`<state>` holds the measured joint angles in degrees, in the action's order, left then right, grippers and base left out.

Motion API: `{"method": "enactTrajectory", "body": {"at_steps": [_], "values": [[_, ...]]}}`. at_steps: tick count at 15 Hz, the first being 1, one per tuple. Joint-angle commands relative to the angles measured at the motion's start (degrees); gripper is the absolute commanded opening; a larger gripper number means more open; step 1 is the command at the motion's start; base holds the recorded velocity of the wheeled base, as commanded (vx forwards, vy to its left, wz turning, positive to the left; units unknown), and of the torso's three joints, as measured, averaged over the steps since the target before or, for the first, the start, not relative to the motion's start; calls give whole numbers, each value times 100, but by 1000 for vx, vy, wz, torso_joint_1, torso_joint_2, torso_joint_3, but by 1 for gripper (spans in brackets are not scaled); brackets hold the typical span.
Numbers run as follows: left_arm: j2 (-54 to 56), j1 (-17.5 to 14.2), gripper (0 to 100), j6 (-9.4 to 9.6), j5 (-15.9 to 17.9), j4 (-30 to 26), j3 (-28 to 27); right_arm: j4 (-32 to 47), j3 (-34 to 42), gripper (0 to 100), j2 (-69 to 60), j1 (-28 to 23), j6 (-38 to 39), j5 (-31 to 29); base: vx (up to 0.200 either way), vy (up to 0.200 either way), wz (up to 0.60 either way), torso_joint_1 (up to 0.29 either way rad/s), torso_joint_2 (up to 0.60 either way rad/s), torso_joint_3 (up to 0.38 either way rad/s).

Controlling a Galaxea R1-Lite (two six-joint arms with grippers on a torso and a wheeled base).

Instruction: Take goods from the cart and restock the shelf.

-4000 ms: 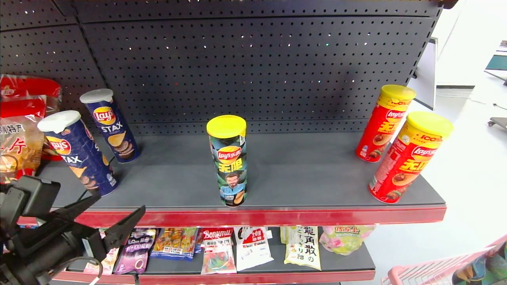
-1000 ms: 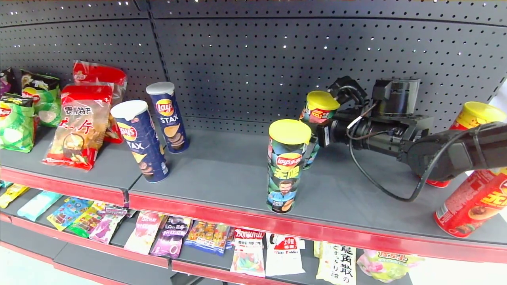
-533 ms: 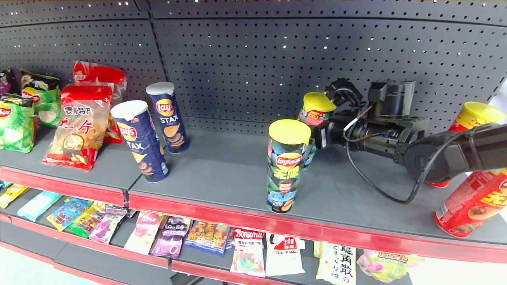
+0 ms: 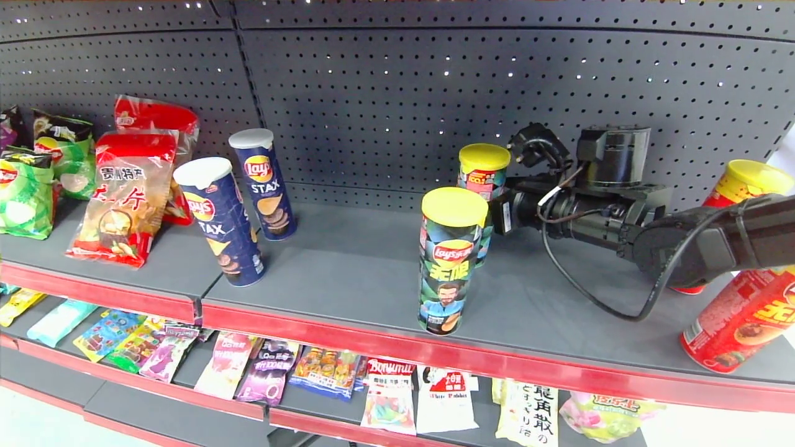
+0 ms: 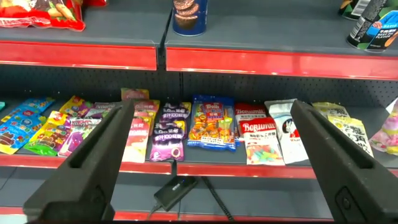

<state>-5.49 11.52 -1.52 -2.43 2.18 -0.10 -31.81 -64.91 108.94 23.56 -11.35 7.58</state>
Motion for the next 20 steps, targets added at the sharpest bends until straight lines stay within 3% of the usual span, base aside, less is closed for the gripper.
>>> {"method": "enactTrajectory", "body": {"at_steps": [1,11,16,18,19,20], "values": [[-23,-1,100,-6,5,2,1,-1,330,100,-373,-1,19,-46,0,0,0,0,0,0],[-23,-1,100,-129,58,-16,1,34,1868,100,-1955,-36,133,-328,0,0,0,0,0,0],[-23,8,100,-120,181,-25,1,43,3169,100,-3335,96,467,-591,0,0,0,0,0,0],[-23,-1,100,12,322,-315,-8,43,3582,100,-3836,113,581,-609,0,0,0,0,0,0],[-23,8,100,302,330,-280,1,122,4022,100,-4416,113,528,-644,0,0,0,0,0,0],[-32,17,100,275,322,-280,1,263,4250,100,-4768,113,528,-626,0,0,0,0,0,0]]}}
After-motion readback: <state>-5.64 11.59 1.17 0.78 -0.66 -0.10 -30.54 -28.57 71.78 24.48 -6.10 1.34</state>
